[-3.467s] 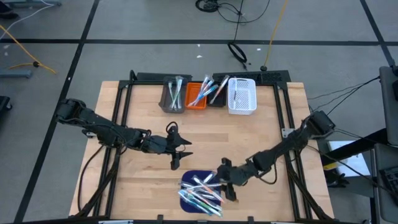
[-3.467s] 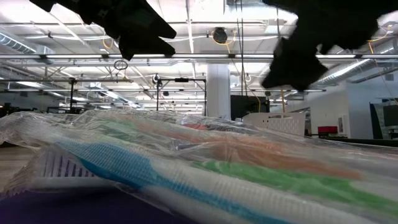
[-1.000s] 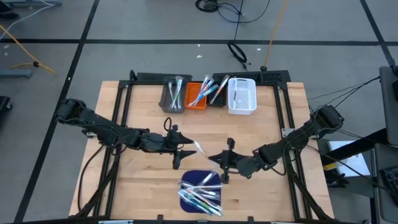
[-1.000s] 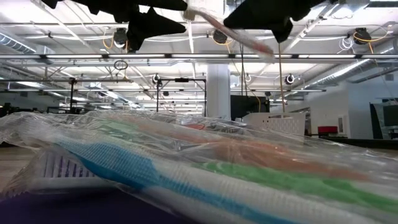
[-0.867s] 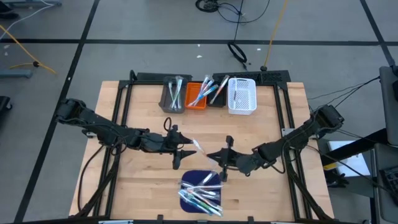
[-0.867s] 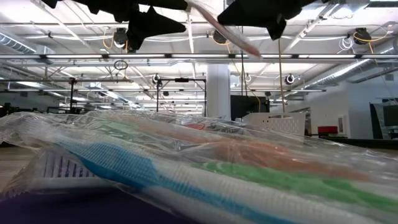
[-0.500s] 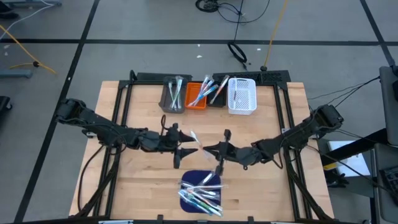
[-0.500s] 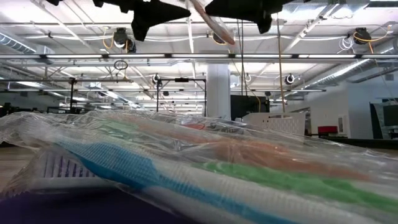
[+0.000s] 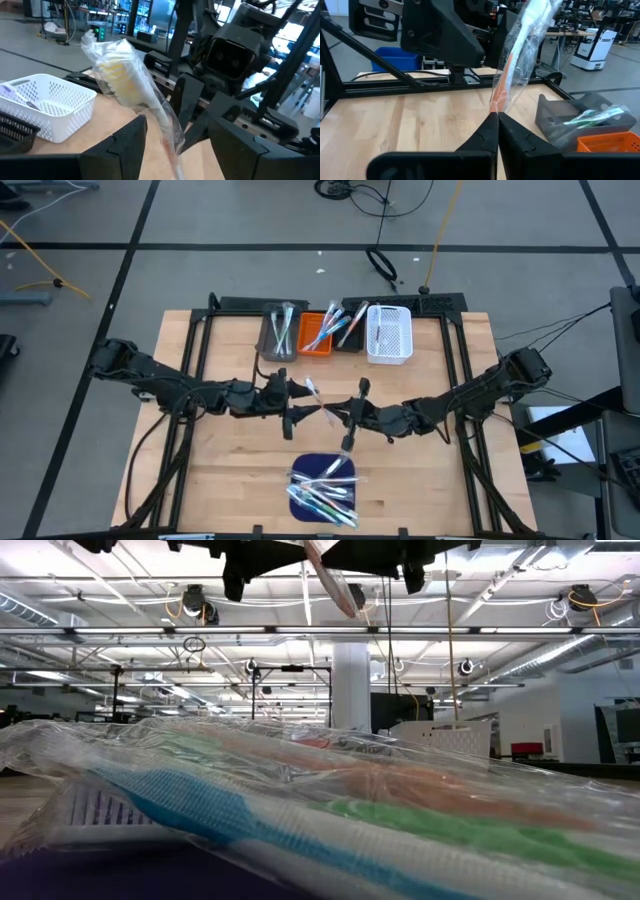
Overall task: Pick & Place Toothbrushes
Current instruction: Put the orange toothbrush into the black bin
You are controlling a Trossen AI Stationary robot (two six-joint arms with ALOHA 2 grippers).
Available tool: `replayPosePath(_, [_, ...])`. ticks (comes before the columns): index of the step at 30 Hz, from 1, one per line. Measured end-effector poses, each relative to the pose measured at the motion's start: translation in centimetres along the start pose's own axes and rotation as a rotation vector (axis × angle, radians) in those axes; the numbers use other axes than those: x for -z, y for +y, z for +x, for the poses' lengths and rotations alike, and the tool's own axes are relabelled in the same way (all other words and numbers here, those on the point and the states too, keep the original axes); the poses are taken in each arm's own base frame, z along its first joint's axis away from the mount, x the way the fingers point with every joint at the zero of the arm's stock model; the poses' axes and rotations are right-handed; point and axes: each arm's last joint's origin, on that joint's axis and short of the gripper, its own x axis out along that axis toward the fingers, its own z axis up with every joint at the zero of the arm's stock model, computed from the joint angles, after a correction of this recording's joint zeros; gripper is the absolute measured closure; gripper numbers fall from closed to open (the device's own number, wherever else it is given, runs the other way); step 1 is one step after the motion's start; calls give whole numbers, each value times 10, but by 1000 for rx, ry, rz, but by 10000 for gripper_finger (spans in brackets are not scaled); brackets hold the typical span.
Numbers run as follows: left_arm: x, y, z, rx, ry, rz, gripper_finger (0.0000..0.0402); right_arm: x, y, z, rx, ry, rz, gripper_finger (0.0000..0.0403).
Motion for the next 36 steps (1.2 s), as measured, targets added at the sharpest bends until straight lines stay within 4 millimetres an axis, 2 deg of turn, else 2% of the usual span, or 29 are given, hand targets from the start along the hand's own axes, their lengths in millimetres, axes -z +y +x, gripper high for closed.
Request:
replayPosePath(4, [4, 5, 6, -13, -3, -9, 227, 0, -4, 2, 13, 0, -3, 403])
replayPosePath(11, [12, 13, 15, -31, 12, -21, 365, 1, -6, 4, 20, 12, -17, 403])
replayPosePath(13, [13, 13, 15, -32, 16, -20, 388, 2, -6, 4, 22, 21, -36, 403])
replayPosePath(24, [12, 15, 15, -41, 15, -11, 394, 8, -6, 3, 21, 75, -94, 396])
replayPosePath(30, [9, 21, 16, -64, 2, -13, 394, 15, -7, 2, 23, 143, -119, 347])
replayPosePath(36, [1, 44, 21, -95, -8, -27, 394, 28, -5, -2, -17, 263, -66, 293])
